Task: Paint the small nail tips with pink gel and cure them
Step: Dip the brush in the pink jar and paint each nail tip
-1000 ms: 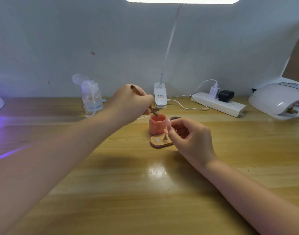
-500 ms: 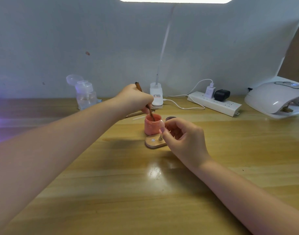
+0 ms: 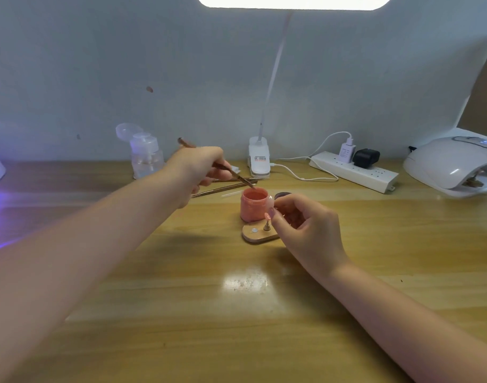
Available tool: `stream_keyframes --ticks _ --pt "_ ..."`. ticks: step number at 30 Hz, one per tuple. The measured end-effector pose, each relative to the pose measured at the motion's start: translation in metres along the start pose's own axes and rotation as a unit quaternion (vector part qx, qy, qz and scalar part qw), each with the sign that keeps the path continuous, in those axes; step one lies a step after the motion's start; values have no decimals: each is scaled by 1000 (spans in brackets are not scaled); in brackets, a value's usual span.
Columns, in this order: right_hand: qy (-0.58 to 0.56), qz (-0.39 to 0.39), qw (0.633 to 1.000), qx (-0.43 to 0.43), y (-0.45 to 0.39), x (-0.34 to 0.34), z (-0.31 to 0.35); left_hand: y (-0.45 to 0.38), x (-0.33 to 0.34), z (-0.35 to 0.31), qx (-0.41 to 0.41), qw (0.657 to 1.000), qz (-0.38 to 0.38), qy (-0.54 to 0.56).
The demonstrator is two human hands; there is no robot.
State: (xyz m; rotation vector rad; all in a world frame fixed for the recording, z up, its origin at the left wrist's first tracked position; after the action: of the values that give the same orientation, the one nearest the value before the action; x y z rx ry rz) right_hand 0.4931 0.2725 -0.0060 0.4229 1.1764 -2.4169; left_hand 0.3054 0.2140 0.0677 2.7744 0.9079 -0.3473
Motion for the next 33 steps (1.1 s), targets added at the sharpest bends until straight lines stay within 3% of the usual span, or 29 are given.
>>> stream_keyframes --ticks 6,12,14,17,21,25,33 --pt "16 4 1000 -5 0 2 0 9 -13 35 -94 985 21 142" --pt "24 8 1000 -8 1 0 2 13 -23 51 -95 981 -2 170" --pt "22 4 1000 -9 0 0 2 17 -25 52 -42 982 -19 184" --pt "27 2 1000 -10 0 -1 2 35 -20 53 131 983 -40 123" --pt "38 0 999 -13 0 -1 2 72 -7 59 318 948 -13 8" --pt "52 -4 998 -15 0 -1 1 90 2 61 371 923 -29 -98" --pt "58 -5 998 -17 0 -1 2 94 9 66 396 911 -5 -117"
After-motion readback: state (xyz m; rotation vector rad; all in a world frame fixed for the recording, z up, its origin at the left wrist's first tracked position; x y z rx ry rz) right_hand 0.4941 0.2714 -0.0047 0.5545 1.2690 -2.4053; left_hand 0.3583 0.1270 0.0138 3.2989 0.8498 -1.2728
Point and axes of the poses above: each hand's wrist, its own y-axis away from the middle knuckle, its own x-axis out of the palm, z = x × y, the point moved 2 cm from there along -y, towards the middle knuckle, and after that the axes turned 5 degrees about z, right-handed, at the moved point
